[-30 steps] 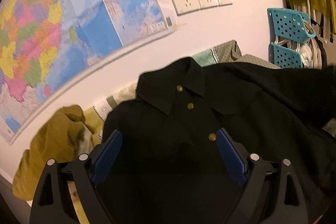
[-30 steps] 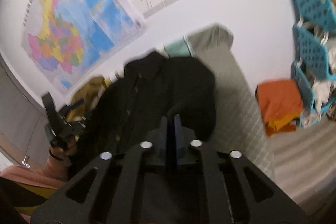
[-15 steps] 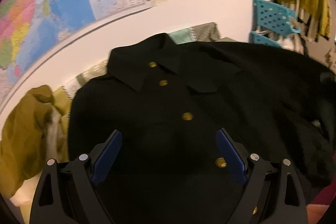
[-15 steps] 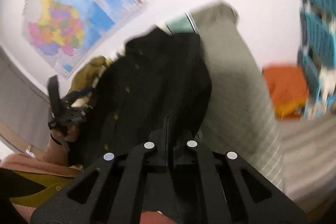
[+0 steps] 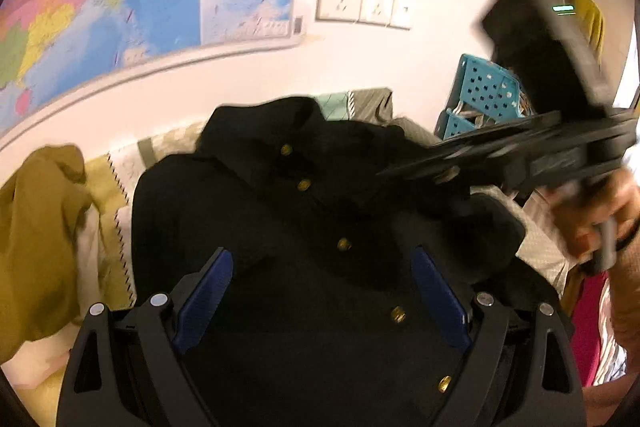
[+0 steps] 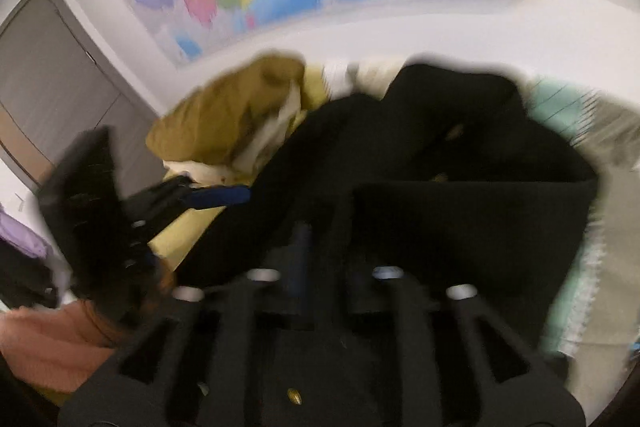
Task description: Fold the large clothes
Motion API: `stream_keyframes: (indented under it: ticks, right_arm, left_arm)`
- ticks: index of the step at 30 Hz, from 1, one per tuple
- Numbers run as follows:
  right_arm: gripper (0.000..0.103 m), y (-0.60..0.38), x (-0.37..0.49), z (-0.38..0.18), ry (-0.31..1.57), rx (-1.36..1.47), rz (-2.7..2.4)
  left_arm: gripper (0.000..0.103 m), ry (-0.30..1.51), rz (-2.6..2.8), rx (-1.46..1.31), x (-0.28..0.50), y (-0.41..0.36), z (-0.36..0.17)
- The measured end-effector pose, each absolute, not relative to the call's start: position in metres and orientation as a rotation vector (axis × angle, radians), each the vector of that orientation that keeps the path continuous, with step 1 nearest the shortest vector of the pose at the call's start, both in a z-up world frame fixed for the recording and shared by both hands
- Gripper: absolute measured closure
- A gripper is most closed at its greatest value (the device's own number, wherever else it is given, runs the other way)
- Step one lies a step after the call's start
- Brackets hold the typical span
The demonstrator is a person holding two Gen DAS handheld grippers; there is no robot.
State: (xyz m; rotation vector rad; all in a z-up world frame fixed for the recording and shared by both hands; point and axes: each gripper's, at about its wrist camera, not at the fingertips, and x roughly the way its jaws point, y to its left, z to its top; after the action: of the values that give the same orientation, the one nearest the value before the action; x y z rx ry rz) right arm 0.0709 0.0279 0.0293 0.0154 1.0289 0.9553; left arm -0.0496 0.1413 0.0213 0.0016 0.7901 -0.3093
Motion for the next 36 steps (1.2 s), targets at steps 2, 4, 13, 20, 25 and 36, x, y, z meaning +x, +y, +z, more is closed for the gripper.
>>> stream_keyframes:
  ticks: [2, 4, 13, 20, 25, 36]
  right_arm:
    - [0.045, 0.042, 0.082, 0.008, 1.091, 0.039, 0.967]
    - [0.045, 0.034, 0.085, 0.006, 1.086, 0.077, 0.964]
    - [0.007, -0.098, 0.034, 0.019, 0.94, 0.01, 0.785]
    - [0.07, -0.126, 0.021, -0.036, 1.069, -0.061, 0.659]
    - [0.088, -0.109, -0.012, 0.03, 0.871, -0.084, 0.761]
    - [0.026, 0.043, -0.023, 0.031, 0.904, -0.134, 1.163]
  left_arm:
    - [0.015, 0.83, -0.306, 0.003, -0.048, 0.143, 0.013]
    - [0.015, 0.865, -0.329, 0.012, -0.047, 0.137, 0.003]
    - [0.015, 0.938, -0.366, 0.064, -0.024, 0.113, -0.021]
    - [0.015, 0.921, -0.331, 0.049, -0.026, 0.127, -0.014]
    - [0.015, 0.906, -0.321, -0.001, -0.036, 0.151, -0.004]
    - [0.015, 0.775, -0.259, -0.111, -0.058, 0.207, 0.053]
